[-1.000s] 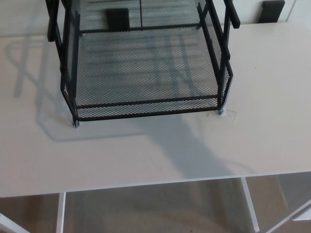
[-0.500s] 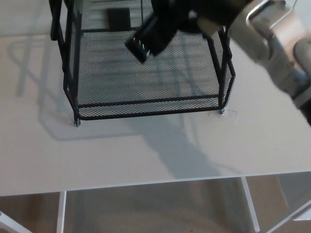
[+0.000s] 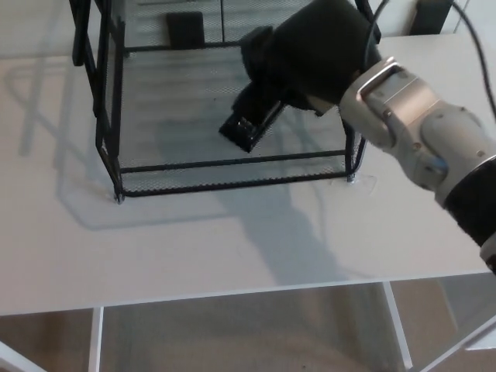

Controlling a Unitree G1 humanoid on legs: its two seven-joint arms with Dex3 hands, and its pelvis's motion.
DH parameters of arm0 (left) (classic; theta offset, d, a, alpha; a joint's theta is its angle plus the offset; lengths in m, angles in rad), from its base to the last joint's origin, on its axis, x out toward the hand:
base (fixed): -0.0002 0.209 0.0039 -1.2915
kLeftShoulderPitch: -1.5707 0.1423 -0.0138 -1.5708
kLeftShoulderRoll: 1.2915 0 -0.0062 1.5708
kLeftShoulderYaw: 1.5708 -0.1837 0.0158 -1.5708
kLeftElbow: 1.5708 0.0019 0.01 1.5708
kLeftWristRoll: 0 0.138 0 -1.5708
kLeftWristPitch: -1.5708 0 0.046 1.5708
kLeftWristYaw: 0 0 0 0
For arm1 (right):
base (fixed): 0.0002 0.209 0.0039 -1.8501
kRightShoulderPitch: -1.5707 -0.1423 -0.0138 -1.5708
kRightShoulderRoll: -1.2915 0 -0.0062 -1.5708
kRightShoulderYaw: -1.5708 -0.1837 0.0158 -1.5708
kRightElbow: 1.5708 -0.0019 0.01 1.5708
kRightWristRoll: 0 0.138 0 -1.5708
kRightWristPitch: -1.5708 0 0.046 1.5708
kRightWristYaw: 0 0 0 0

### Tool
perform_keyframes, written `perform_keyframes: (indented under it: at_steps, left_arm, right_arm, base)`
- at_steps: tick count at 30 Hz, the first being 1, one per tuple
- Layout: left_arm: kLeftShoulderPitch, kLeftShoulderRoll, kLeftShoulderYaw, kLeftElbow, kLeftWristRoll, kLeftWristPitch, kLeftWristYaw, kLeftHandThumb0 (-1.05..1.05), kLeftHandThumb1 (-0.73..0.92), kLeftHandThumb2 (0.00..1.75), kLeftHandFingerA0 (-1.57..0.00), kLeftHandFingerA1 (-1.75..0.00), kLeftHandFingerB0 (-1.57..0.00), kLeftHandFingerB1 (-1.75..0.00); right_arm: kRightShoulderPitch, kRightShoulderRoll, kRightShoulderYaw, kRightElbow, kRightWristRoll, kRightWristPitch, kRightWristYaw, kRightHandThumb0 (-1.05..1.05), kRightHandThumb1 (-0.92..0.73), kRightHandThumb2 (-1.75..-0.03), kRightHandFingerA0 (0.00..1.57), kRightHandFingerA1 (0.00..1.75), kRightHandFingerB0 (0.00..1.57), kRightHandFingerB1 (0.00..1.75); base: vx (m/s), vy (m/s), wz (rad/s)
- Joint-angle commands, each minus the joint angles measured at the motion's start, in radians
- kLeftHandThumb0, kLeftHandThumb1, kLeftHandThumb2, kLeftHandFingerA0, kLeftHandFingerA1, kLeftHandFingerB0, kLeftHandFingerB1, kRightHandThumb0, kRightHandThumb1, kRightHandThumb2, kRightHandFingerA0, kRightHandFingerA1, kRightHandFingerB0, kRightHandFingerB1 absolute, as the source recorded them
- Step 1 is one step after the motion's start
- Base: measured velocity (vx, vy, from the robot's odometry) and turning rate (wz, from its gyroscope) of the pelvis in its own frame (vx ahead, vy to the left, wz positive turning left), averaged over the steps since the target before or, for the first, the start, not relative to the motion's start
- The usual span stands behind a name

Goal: The robot walks towards a desk on which a file tray is kept in the middle and a stapler is kept to its right. The robot lifts the stapler using its right hand and places it on the file tray.

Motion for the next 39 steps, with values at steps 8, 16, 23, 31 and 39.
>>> perform_keyframes:
  at_steps: [8, 16, 23, 31, 39]
  left_arm:
    - [0.021, 0.002, 0.003, -0.007, 0.016, -0.024, 0.003, -0.82, 0.7, 1.2, -0.24, -0.7, -0.1, -0.6]
    - [0.013, 0.003, -0.016, 0.041, 0.029, -0.059, 0.007, -0.82, 0.7, 1.2, -0.27, -0.72, -0.1, -0.61]
    - [0.013, 0.0, -0.004, 0.033, 0.011, -0.05, 0.017, -0.8, 0.69, 1.18, -0.27, -0.72, -0.13, -0.62]
    - [0.019, 0.006, 0.008, 0.025, -0.001, -0.046, 0.014, -0.81, 0.68, 1.18, -0.25, -0.72, -0.12, -0.63]
    - [0.023, 0.007, 0.004, 0.041, 0.006, -0.063, 0.018, -0.81, 0.68, 1.19, -0.31, -0.75, -0.19, -0.66]
  right_arm:
    - [-0.031, 0.012, -0.002, -0.103, -0.016, 0.088, 0.227, -0.52, -0.55, -0.57, 0.0, 0.17, 0.08, 0.32]
    - [-0.161, 0.0, 0.031, -0.212, -0.058, 0.124, 0.564, -0.85, -0.5, -0.88, 0.0, 0.13, 0.0, 0.1]
    - [-0.221, -0.033, 0.047, -0.235, -0.074, 0.069, 0.656, -1.0, -0.41, -0.77, 0.0, 0.0, 0.0, 0.03]
    - [-0.283, -0.131, -0.076, -0.367, 0.14, 0.072, 0.956, -0.86, -0.51, -0.92, 0.0, 0.19, 0.0, 0.0]
    - [-0.433, -0.276, -0.208, -0.475, 0.388, 0.242, 1.417, -0.78, -0.49, -0.87, 0.0, 0.19, 0.0, 0.03]
  base:
    - [0.0, 0.0, 0.0]
    - [0.0, 0.0, 0.0]
    - [0.0, 0.0, 0.0]
    - [0.0, 0.0, 0.0]
    - [0.0, 0.0, 0.0]
